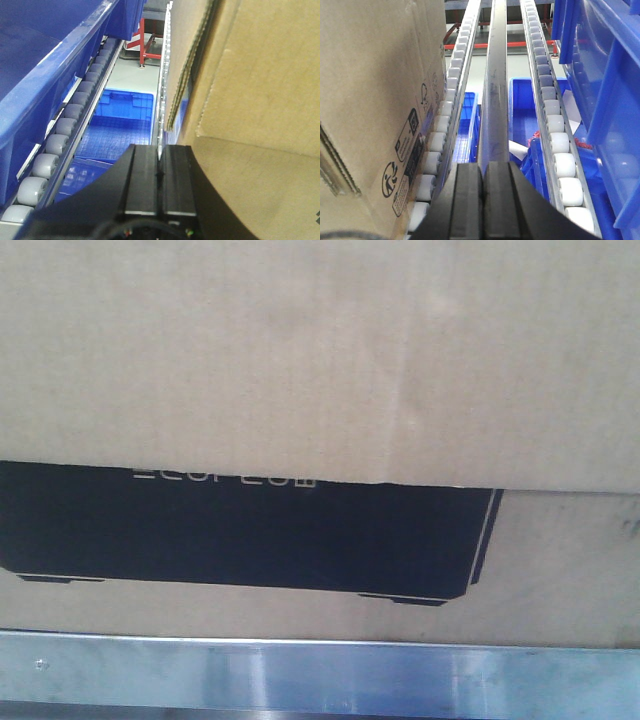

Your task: Grab box from left shelf to table start

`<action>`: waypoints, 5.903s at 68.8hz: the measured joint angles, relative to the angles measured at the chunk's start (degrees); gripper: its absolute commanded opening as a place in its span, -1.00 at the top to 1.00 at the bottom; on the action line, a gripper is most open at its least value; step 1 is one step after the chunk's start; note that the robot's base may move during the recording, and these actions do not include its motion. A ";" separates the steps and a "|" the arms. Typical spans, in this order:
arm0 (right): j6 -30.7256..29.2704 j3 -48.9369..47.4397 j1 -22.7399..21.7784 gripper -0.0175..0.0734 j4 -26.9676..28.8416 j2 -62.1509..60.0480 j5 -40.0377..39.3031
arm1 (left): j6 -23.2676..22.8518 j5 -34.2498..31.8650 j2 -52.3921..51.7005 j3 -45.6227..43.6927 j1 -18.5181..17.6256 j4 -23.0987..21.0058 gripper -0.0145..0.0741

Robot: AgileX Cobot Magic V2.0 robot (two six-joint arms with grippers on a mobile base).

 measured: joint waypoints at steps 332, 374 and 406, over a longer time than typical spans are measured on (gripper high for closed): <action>-6.83 -68.32 3.88 -0.71 8.05 60.66 45.19 | 0.09 65.35 78.02 -84.52 -4.64 5.27 -0.30; -1.15 -75.61 6.22 -0.71 5.09 73.21 51.26 | 0.09 65.35 78.02 -84.52 -4.64 5.27 -0.30; 8.46 -80.65 12.43 -0.59 -6.44 78.03 57.74 | 0.09 65.35 78.02 -84.52 -4.64 5.27 -0.30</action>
